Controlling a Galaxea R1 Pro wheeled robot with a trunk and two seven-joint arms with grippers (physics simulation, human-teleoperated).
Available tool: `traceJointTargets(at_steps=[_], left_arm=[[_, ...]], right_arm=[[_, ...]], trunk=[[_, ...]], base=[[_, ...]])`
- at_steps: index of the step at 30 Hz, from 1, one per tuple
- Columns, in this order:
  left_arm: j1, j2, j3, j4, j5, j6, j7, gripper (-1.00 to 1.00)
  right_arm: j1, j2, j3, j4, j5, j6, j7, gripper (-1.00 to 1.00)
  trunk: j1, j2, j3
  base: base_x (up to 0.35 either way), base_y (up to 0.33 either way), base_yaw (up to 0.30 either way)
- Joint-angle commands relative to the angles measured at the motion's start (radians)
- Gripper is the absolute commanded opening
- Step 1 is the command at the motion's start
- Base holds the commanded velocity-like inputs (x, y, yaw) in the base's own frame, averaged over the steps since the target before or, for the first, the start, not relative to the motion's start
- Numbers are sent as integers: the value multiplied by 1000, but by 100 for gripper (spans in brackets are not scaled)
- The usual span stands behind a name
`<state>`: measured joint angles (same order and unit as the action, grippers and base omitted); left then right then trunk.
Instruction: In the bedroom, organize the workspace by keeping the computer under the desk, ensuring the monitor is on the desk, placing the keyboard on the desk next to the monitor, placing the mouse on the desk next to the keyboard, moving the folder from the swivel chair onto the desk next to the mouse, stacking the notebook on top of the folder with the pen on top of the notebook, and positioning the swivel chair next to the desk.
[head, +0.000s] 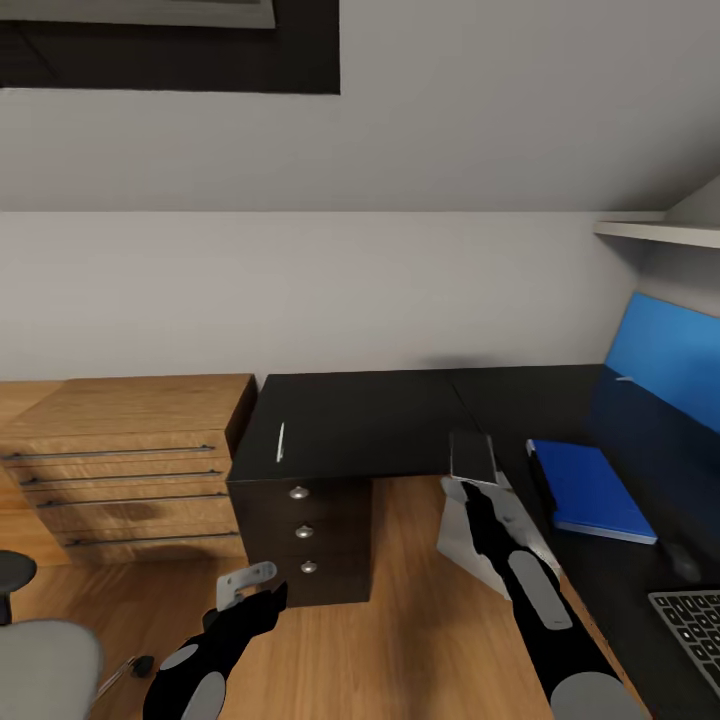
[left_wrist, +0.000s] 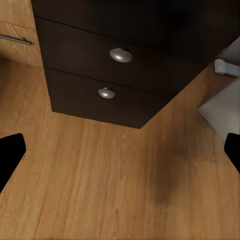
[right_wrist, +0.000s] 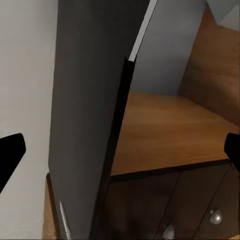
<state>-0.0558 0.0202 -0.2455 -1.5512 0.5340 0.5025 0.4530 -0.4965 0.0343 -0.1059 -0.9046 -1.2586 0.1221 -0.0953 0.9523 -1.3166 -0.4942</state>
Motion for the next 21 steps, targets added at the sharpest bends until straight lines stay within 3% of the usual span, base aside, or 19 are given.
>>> traceJointTargets(at_steps=[1,6,12,13,17,21], left_arm=[[-1,1,-3,-1,11,1,10,100],[-1,1,-3,-1,11,2,10,100],[-1,-1,-2,-8,13,1,9,100],[-1,-2,-3,-8,13,1,11,100],[-1,-5,-4,-9,14,1,12,100],[-1,-5,-7,-9,14,1,12,100]], right_arm=[[0,1,-4,4,-8,41,-6,100],[0,-4,-10,14,-20,93,13,100],[0,-5,-76,15,-38,101,34,100],[0,-5,-126,15,-41,101,37,100],[0,-3,-188,14,-42,100,37,100],[0,-4,-194,13,-41,100,37,100]], trunk=[[0,-1,-1],[0,-1,-1],[0,-1,-1],[4,-8,-4],[19,-36,-17],[35,-64,-29]], base=[[0,262,0],[0,94,0],[0,10,0],[0,1,0],[0,0,0],[0,0,0]])
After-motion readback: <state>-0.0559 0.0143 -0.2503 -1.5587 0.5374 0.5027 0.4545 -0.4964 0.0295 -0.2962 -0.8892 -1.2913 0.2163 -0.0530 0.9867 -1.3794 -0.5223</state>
